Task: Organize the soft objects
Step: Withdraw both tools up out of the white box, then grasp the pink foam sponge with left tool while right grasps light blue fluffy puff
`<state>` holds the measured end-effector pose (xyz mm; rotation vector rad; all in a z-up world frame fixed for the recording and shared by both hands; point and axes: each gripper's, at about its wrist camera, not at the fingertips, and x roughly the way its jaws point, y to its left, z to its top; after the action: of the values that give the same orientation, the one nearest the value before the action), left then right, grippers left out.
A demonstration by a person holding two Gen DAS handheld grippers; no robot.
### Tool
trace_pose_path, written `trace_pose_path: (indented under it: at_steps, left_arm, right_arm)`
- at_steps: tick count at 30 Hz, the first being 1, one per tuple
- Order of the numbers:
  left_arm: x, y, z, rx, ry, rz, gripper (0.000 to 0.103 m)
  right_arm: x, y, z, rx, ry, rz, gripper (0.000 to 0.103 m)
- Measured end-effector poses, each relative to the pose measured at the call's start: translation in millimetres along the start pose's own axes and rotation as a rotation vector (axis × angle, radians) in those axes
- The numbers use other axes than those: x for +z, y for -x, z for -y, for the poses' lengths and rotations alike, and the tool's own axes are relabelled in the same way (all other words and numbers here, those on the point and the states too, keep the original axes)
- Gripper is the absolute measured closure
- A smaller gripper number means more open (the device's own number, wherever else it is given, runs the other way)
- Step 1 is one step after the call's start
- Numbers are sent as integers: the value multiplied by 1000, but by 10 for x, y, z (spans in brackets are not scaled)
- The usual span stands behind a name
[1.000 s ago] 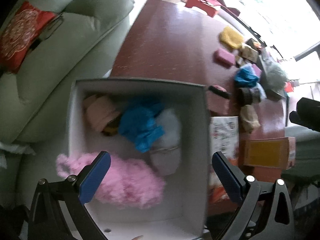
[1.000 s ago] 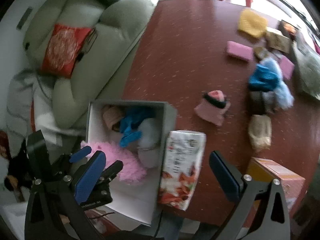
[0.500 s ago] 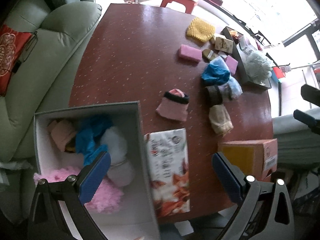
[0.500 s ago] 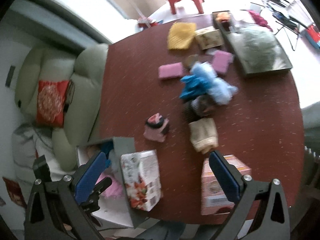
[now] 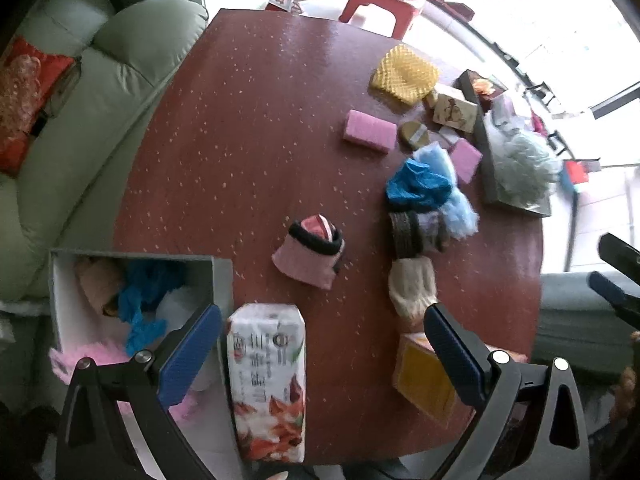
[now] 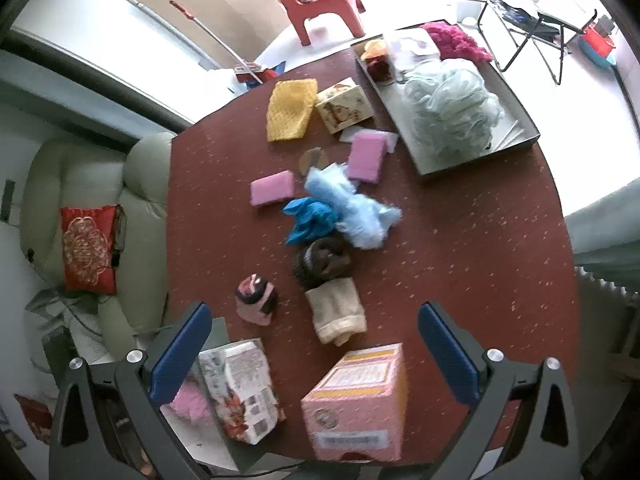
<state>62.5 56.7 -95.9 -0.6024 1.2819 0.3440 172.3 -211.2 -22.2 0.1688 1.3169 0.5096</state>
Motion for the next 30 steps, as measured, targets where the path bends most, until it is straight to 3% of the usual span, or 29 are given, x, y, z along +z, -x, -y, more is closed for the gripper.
trace_pose_path:
  at_steps: [3, 10, 17, 22, 27, 30]
  left_arm:
    - [124, -71, 134, 64, -23, 6, 1]
    - [518, -360, 359, 58, -3, -12, 1]
    - [1102, -812, 527, 159, -1, 6, 1]
    - [1453, -1227, 593, 173, -1, -6, 1]
    - [1625, -1592, 659, 242, -58, -24, 1]
    - [1669, -1707, 681, 243, -71, -21, 1]
  right_arm:
    - [99, -30, 110, -28, 3, 0, 0]
    - [355, -247, 283, -46, -1, -31, 0]
    - [620, -704, 353, -57, -9, -103, 0]
    - [794, -1060, 397, -26, -37, -138, 0]
    - [915, -1341, 474, 26, -100, -153, 0]
    - [960, -1490, 540, 43, -138, -159, 0]
